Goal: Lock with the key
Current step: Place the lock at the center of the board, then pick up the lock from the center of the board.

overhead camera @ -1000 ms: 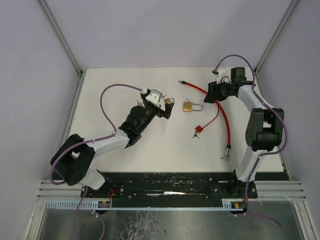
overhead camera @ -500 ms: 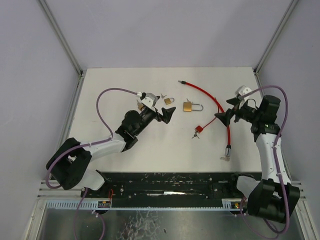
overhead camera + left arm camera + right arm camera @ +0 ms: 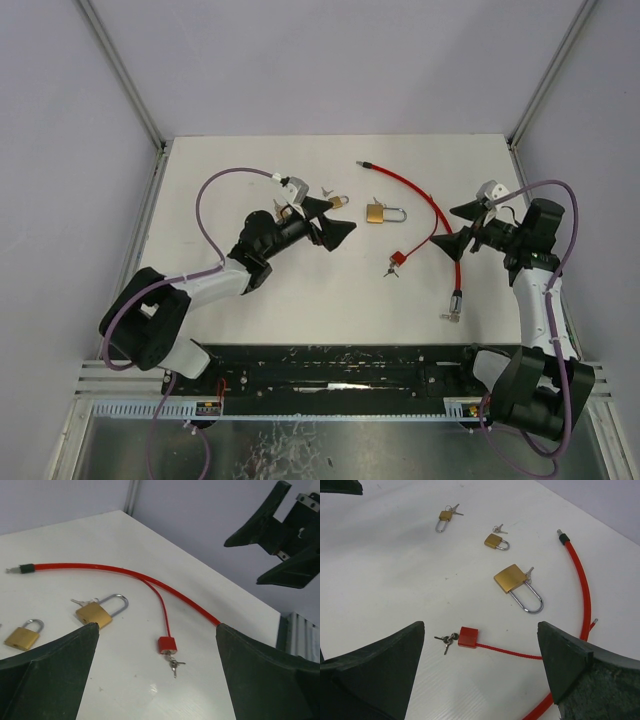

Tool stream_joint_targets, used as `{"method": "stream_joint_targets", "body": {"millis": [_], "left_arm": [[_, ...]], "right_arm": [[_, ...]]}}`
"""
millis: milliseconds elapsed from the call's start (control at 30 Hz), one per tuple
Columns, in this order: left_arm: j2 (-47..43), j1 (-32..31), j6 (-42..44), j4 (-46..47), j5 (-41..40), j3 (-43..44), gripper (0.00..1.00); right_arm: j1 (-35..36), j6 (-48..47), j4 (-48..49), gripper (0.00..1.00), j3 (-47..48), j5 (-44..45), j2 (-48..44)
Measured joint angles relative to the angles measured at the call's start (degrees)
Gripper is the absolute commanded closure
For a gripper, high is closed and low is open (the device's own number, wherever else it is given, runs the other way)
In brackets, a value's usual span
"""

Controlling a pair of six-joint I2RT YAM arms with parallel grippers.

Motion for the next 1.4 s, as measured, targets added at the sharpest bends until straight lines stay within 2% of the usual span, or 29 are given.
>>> {"method": "stream_joint_targets", "body": {"millis": [433,600,767,900,1000,1400], "left_arm": [[2.60,-0.22,-10.19,0.15,7.15,0.44,0.03],[4.79,-3.61,-11.67,0.31,6.27,0.37,0.05],[7.21,-12.63,-6.16,-8.17,-2.62,3.39,0.04],[10.75,-18.84,-2.10,-15.76,-12.48,10.36,0.11],[13.97,-19.23,-1.53,-20.02,-16.31,14.16,0.15],[24.70,-22.64,-0.74,-35.71,-29.75,25.77,0.15]], "right_arm": [[-0.11,-7.30,-8.33,0.03,0.74,5.88,3.61],[-0.11,-7.85,-9.62,0.04,1.09,6.75,3.61],[-0.11,-7.67,-10.91,0.06,2.34,8.00,3.58],[-0.11,-7.26,-13.33,0.09,3.76,9.79,3.87],[-0.11,-7.02,-15.10,0.11,5.40,11.26,5.53],[-0.15,-5.99,-17.27,0.11,6.56,14.43,7.58]]}}
